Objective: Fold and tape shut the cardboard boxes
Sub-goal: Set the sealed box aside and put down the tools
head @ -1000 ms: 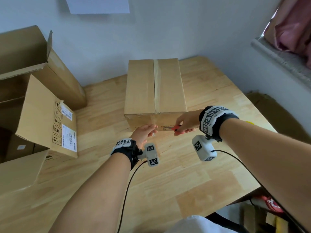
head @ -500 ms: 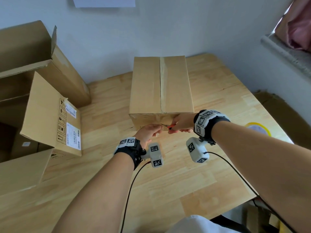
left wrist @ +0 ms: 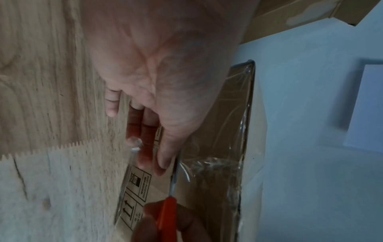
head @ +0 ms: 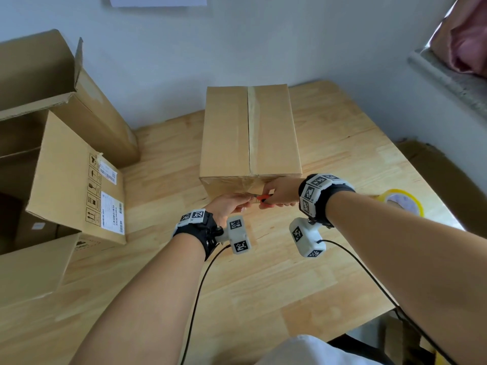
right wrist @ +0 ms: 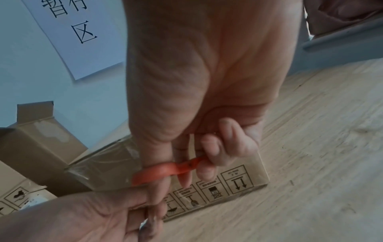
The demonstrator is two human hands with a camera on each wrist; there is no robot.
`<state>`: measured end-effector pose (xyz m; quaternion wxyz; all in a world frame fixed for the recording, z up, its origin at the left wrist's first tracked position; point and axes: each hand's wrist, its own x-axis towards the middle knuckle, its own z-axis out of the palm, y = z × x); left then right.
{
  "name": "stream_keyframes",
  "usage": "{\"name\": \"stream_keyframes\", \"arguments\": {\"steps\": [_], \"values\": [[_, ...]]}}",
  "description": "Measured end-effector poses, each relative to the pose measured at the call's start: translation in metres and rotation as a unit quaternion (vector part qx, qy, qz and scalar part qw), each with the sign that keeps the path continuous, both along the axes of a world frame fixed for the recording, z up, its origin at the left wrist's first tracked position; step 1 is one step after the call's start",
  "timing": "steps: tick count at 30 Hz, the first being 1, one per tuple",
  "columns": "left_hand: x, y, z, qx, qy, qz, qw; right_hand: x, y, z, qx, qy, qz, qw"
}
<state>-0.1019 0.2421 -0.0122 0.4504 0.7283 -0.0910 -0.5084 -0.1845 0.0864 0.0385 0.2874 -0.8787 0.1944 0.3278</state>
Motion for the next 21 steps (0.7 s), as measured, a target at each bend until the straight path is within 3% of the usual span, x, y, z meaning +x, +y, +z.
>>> {"name": "stream_keyframes", "arguments": {"steps": [8,11,15,21], "values": [[0.004,-0.001,0.002,0.024,0.006,-0.016,1.000,0.001,-0.001,-0.005,-0.041,-0.029,0.022,0.999],[0.006,0.004,0.004,0.057,0.006,-0.028,0.998,-0.001,0.000,-0.007,-0.017,-0.028,0.002,0.999],[0.011,0.017,0.005,0.099,0.007,-0.004,0.995,-0.019,0.002,-0.018,0.031,0.036,-0.031,0.998],[0.004,0.031,0.009,0.037,0.046,0.032,0.998,-0.064,-0.013,-0.049,0.013,0.095,-0.123,0.988]]}}
